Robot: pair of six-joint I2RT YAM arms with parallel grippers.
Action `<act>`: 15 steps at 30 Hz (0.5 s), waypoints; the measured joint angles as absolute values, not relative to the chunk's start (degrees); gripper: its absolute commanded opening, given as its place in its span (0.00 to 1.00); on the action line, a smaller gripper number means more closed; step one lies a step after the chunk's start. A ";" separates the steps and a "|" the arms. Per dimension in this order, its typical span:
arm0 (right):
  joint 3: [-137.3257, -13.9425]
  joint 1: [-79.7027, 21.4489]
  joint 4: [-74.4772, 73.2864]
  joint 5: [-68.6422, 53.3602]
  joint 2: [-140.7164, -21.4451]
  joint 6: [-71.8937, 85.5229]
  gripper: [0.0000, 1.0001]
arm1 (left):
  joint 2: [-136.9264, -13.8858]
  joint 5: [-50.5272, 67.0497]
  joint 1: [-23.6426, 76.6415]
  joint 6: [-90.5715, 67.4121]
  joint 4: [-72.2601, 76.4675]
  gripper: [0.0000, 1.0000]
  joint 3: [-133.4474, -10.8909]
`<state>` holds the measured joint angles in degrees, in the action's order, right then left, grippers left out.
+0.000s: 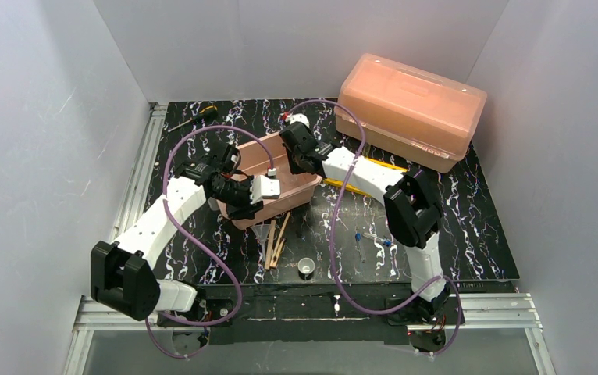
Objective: Organize the chemistry lab equipment
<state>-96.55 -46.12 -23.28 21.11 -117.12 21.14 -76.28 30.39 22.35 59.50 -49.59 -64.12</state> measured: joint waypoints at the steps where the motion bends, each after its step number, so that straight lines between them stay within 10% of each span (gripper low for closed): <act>1: -95.92 -46.14 -23.03 21.61 -116.71 21.61 0.01 | -76.27 30.07 22.32 59.59 -49.48 0.34 -64.05; 8: -91.78 -46.14 -22.26 22.37 -113.67 24.07 0.01 | -75.98 27.25 21.80 59.70 -46.77 0.37 -62.76; 15: -100.33 -46.12 -24.90 21.93 -117.53 24.08 0.20 | -74.26 26.19 21.37 58.74 -45.41 0.68 -62.45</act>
<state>-100.33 -46.12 -24.90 21.93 -117.53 24.08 -74.26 26.19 21.37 58.74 -45.41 -62.45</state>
